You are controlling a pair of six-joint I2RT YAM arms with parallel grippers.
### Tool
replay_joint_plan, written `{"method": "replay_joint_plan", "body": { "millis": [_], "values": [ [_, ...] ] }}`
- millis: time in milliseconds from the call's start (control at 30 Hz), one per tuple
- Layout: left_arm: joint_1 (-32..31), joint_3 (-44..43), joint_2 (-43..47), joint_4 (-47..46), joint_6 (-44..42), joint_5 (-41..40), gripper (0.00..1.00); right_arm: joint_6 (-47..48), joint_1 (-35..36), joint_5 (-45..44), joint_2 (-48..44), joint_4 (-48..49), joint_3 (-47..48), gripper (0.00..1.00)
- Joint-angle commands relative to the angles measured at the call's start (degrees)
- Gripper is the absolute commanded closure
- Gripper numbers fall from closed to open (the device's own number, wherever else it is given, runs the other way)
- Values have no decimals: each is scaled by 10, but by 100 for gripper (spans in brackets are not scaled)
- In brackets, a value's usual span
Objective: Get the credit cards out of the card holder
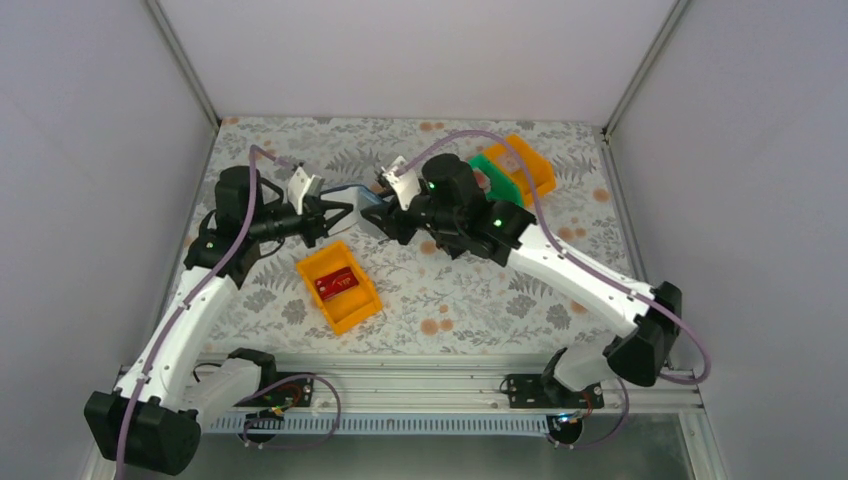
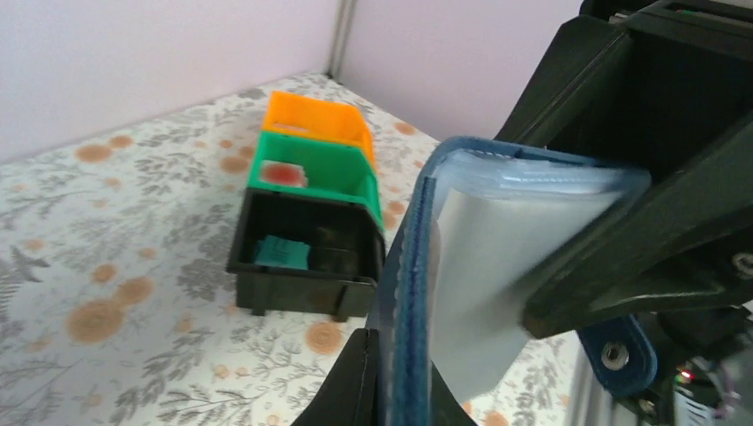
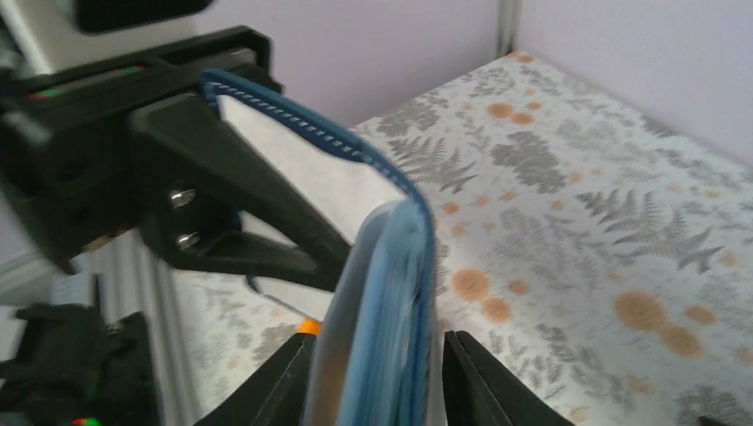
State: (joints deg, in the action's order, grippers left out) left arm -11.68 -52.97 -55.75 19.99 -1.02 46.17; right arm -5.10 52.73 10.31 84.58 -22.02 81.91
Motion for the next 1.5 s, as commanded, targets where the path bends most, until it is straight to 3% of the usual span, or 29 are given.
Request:
{"method": "replay_joint_plan", "body": {
  "millis": [0,400,567,867,1167,1333,1467],
  "values": [
    [3,-2,14,4,4,103,98,55,-25,105,-64,16,-42,57],
    [5,49,49,-66,68,144,98,88,-50,118,-107,19,-96,37],
    [17,62,65,-84,76,155,98,98,-57,139,-138,39,-115,33],
    [22,64,73,-82,70,175,98,90,-57,152,-106,30,-80,35],
    [21,62,70,-90,76,178,98,103,-56,168,-92,32,-60,46],
    [22,65,69,-91,73,177,98,145,-57,139,-120,-8,-63,35],
    [22,66,66,-99,77,177,98,151,-58,127,-129,-26,-64,35]
  ]
}}
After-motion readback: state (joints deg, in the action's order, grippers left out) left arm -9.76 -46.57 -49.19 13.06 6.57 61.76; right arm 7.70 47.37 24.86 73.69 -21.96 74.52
